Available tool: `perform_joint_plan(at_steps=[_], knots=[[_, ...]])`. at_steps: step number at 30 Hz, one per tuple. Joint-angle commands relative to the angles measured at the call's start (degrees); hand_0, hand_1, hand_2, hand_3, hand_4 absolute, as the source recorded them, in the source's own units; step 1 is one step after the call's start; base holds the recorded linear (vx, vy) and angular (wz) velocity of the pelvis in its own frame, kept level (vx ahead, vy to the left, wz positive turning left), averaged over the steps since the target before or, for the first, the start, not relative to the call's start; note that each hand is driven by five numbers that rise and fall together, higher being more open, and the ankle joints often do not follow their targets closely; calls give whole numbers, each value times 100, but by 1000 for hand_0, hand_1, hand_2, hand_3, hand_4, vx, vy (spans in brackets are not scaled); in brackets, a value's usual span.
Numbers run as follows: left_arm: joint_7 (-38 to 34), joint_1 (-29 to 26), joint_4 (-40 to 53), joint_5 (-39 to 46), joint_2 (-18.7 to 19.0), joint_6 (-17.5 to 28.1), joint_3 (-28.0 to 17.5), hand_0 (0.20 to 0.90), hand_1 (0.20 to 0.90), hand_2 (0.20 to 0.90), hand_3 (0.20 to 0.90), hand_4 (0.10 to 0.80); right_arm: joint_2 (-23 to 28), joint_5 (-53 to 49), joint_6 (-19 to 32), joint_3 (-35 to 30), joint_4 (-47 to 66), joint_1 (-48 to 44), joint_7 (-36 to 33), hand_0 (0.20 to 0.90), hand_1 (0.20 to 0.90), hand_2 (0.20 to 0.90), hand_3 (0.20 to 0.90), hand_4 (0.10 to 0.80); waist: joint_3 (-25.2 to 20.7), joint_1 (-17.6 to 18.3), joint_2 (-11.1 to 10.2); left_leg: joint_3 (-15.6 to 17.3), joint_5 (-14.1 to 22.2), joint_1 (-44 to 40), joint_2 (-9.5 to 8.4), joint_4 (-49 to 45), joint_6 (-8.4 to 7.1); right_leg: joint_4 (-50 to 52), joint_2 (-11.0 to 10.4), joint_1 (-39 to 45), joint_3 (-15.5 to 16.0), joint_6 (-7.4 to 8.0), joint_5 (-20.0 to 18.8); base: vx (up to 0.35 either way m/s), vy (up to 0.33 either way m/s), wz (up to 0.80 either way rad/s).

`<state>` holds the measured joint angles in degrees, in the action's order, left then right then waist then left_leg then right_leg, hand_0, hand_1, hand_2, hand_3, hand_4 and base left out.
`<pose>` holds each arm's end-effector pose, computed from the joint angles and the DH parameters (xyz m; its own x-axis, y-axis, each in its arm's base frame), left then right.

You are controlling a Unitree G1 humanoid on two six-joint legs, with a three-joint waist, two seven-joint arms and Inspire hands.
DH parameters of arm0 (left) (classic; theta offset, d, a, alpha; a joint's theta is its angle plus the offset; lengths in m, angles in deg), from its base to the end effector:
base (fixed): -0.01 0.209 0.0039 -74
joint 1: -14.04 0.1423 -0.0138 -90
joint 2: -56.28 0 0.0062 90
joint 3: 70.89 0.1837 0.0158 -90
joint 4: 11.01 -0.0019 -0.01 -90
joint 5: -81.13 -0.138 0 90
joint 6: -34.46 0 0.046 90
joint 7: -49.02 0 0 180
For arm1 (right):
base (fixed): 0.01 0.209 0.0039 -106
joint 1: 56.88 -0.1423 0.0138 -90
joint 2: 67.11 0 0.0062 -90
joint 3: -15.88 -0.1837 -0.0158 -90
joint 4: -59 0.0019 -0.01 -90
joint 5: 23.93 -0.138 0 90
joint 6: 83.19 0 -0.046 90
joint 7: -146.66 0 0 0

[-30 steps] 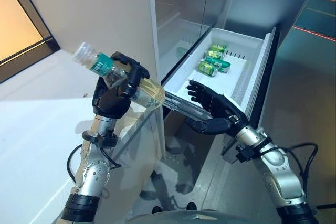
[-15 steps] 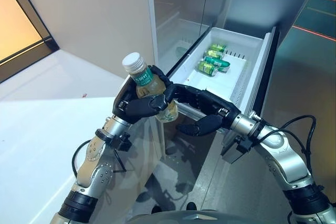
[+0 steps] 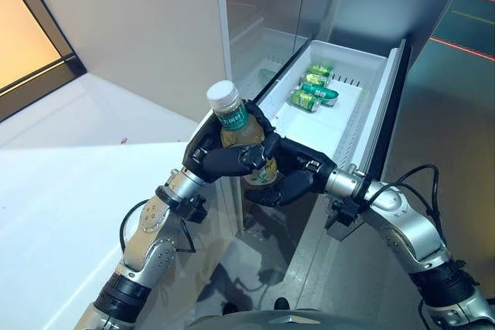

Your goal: Put drinks into fridge and close the fridge

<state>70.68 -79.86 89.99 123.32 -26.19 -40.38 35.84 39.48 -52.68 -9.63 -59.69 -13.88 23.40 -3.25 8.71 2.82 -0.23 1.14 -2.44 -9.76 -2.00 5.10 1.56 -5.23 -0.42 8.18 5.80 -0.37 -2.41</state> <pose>0.2046 0.1597 0.0941 0.6947 -0.5572 0.4549 0.6781 0.7183 -0.1558 0.2190 -0.1727 0.1159 0.6044 0.7937 -0.0688 -0.7961 0.5985 -0.0891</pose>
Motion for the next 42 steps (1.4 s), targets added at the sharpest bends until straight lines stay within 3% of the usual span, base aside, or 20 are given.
perform_joint_plan(at_steps=[1,9,23,24,25,35,42], knots=[[-40,-1081,713,51,-91,765,37,300,300,300,200,100,-148,-555,434,-35,423,-687,-37,900,900,900,900,800,-507,-108,-182,340,381,-17,17,-10,-50,146,9,55,6,309,173,0,0,0],[-148,-1107,554,-294,-41,600,172,300,300,300,200,100,-126,-572,448,-32,438,-830,-122,900,900,900,900,800,-515,-111,-178,353,377,-28,24,-10,-54,128,14,75,9,307,167,0,0,0],[-356,-1100,400,-752,258,787,228,300,300,300,200,100,67,-642,90,-3,394,-768,38,900,900,900,900,800,-510,-85,-175,385,362,-27,27,-10,-50,138,18,61,-16,313,164,0,0,0],[-352,-1101,395,-730,274,813,225,300,300,300,200,100,86,-624,58,1,383,-746,76,547,547,547,488,388,-513,-83,-175,385,364,-27,26,-10,-48,136,19,62,-17,315,165,0,0,0],[-345,-1101,395,-699,285,840,225,300,300,300,200,100,91,-608,56,5,385,-728,71,300,300,300,200,100,-513,-81,-175,383,364,-27,25,-10,-48,136,18,61,-18,317,163,0,0,0],[-111,-1139,564,-327,145,1422,290,300,300,300,200,100,74,-587,-58,58,299,-679,-23,300,300,300,200,100,-499,-62,-195,369,359,-14,26,-10,-50,123,28,55,-26,314,147,0,0,0],[-117,-1187,691,-174,-33,1531,325,300,300,300,200,100,-12,-709,-18,7,246,-756,-313,300,300,300,200,100,-482,-66,-215,364,364,-7,32,-10,-56,135,26,47,4,316,152,0,0,0]])
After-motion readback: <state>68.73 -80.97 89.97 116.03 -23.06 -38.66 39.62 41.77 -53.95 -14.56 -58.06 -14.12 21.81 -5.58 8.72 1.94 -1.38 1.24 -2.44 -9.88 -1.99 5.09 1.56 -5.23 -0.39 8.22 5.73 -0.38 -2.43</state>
